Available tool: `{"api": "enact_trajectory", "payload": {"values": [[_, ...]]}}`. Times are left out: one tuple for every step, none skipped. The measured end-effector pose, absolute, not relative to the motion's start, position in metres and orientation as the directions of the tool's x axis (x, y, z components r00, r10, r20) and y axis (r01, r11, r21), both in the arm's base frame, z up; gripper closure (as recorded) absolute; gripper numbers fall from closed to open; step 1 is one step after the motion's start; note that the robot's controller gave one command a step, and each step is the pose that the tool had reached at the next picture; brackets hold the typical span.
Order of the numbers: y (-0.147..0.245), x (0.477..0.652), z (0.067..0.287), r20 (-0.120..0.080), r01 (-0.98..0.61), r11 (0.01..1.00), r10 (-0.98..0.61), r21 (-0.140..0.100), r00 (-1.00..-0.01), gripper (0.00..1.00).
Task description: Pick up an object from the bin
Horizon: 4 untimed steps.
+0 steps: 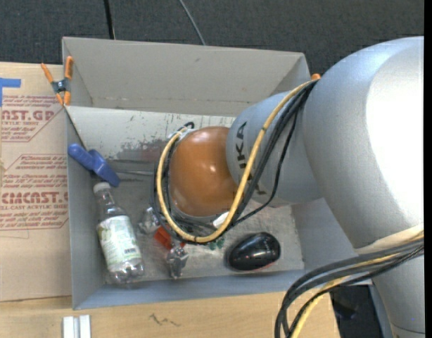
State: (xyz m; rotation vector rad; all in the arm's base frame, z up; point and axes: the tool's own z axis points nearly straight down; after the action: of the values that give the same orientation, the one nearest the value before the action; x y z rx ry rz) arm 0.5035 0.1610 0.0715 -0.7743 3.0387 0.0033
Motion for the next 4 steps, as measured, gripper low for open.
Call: {"api": "enact_trajectory", "payload": {"values": [[0.138,0.518,0.071,0.000,-0.548,0.837,-0.548,0.005,-0.837,0.00],[0.110,0.536,0.072,-0.006,-0.610,0.792,-0.610,0.004,-0.792,0.00],[0.092,0.524,0.072,-0.012,-0.629,0.778,-0.629,0.000,-0.778,0.00],[0.079,0.539,0.077,0.000,-0.649,0.760,-0.649,0.002,-0.760,0.00]]}}
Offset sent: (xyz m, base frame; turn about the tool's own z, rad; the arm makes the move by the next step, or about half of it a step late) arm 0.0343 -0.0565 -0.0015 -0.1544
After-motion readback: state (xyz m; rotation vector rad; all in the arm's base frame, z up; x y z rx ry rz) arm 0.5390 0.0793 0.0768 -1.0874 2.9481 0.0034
